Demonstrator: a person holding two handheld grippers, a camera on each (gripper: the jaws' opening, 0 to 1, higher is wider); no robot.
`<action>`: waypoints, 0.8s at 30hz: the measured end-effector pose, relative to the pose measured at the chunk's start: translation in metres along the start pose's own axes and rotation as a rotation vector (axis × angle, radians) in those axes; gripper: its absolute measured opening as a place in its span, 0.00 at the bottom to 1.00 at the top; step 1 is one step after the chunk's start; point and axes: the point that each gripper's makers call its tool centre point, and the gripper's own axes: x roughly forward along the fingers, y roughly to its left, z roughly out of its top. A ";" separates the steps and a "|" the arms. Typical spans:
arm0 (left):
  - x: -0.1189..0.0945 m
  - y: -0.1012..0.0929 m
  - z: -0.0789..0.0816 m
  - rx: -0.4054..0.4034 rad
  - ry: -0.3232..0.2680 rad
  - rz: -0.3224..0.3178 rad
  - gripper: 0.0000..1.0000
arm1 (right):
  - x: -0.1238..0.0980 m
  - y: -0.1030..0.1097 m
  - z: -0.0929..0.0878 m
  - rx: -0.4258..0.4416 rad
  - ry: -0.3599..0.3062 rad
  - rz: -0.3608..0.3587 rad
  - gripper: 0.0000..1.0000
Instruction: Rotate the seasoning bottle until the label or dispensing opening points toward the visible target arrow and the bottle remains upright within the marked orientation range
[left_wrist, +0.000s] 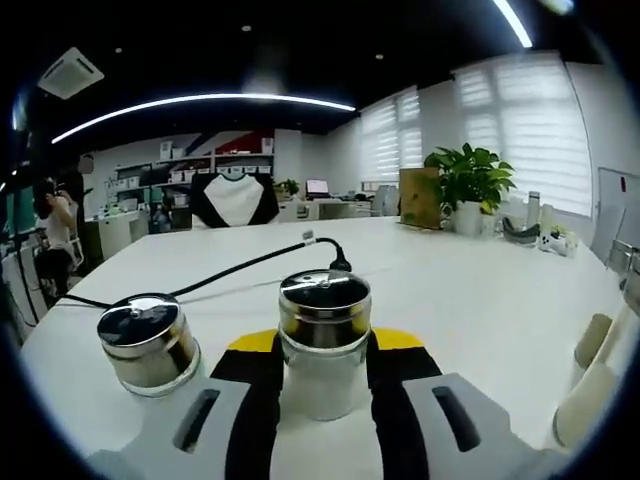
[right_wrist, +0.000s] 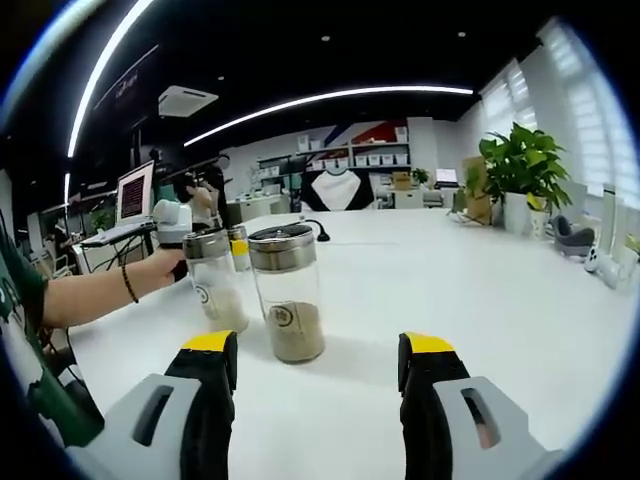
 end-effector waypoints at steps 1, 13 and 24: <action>0.000 0.000 0.000 0.007 -0.006 -0.001 0.34 | 0.000 0.000 0.000 0.002 -0.001 0.000 0.66; 0.002 0.001 0.002 0.008 -0.043 0.008 0.34 | 0.000 -0.001 0.001 0.007 -0.004 -0.004 0.66; -0.008 -0.003 0.001 0.017 -0.053 -0.026 0.34 | 0.002 -0.003 0.003 0.001 -0.012 0.003 0.66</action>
